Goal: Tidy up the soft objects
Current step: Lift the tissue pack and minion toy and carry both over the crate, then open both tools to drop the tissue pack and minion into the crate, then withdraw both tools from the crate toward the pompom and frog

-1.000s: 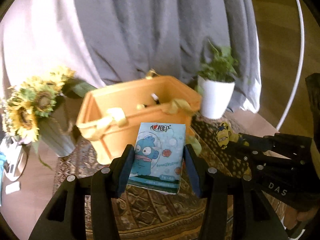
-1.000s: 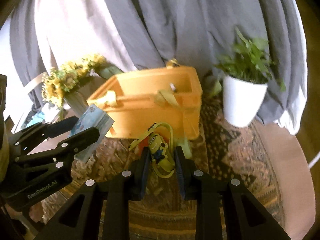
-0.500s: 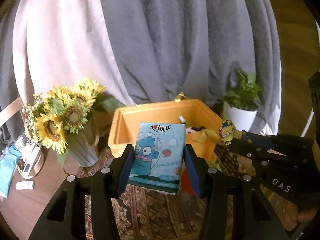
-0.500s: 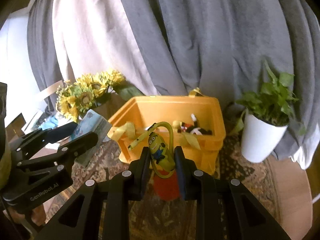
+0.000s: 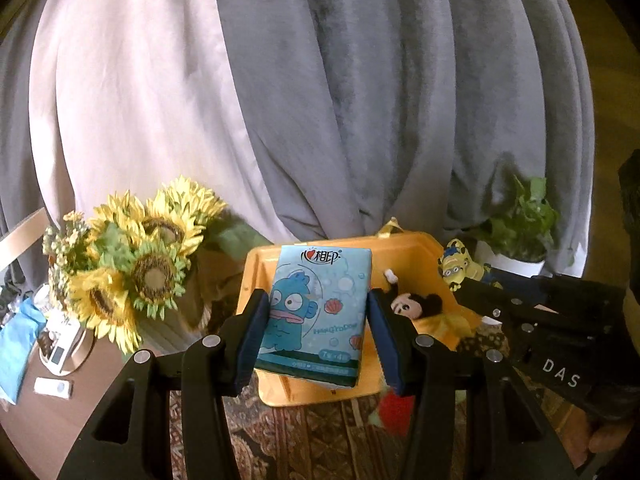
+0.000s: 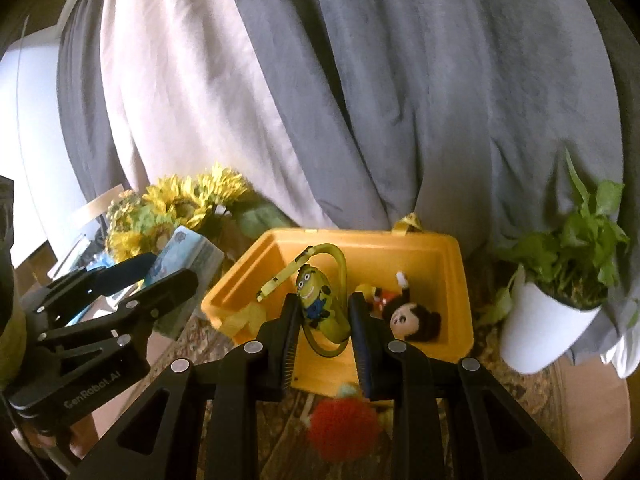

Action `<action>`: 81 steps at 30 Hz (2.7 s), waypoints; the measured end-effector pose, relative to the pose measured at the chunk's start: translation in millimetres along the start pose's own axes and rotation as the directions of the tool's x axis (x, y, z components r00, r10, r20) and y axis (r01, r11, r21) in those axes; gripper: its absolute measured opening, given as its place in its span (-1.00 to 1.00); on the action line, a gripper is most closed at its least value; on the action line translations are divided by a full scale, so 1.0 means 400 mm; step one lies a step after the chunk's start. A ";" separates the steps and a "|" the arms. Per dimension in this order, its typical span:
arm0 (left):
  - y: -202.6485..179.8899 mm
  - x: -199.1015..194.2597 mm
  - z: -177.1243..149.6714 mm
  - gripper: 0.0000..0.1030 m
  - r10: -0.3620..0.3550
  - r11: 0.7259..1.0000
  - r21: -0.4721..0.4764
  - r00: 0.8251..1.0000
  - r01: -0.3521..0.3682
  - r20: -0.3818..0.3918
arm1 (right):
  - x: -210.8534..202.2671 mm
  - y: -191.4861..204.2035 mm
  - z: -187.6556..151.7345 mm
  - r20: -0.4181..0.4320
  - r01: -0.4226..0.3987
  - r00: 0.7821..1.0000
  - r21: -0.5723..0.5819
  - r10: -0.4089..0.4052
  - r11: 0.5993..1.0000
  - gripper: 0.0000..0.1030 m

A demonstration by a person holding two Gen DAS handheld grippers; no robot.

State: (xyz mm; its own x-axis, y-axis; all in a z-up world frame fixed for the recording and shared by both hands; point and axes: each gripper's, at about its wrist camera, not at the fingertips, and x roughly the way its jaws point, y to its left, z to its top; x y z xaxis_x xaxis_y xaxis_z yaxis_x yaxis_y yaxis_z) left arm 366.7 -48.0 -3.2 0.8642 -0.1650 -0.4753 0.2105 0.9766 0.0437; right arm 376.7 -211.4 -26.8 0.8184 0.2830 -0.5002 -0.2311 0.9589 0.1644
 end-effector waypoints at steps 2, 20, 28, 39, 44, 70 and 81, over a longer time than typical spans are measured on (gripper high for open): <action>0.003 0.020 0.013 -0.02 0.003 1.000 0.001 1.000 -0.003 -0.002 | 0.018 -0.008 0.017 -0.003 -0.002 1.000 0.006 0.002 1.000 -0.49; 0.019 0.222 0.074 -0.02 -0.030 0.999 0.036 0.994 0.034 -0.101 | 0.220 -0.092 0.072 -0.153 -0.008 0.988 0.083 0.021 0.996 -0.49; 0.023 0.314 0.082 -0.02 -0.032 0.998 0.039 0.985 0.039 -0.168 | 0.308 -0.127 0.073 -0.235 -0.005 0.971 0.119 0.033 0.993 -0.49; 0.024 0.348 0.087 0.37 0.032 0.998 0.058 0.987 -0.023 -0.159 | 0.346 -0.170 0.078 -0.259 0.024 0.966 0.174 0.022 0.984 -0.30; 0.016 0.316 0.091 0.41 0.047 0.997 0.069 0.991 -0.039 -0.128 | 0.306 -0.174 0.083 -0.225 0.047 0.974 0.157 -0.010 0.986 -0.30; -0.089 0.056 0.022 0.80 0.049 0.992 0.110 0.998 -0.053 0.037 | 0.015 -0.137 0.027 -0.068 0.113 0.992 0.079 -0.108 0.990 0.09; -0.129 0.035 -0.064 0.95 0.049 0.990 0.129 0.999 -0.049 0.001 | -0.004 -0.158 -0.071 -0.149 0.133 0.981 0.050 -0.125 0.990 0.09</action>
State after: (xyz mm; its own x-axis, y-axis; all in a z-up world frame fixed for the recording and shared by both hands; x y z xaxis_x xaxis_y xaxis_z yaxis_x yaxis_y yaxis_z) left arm 356.0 -97.1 -34.7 0.8739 -0.1167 -0.4719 0.2250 0.9576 0.1799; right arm 374.9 -271.8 -60.6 0.7529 0.1608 -0.6382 -0.0935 0.9860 0.1381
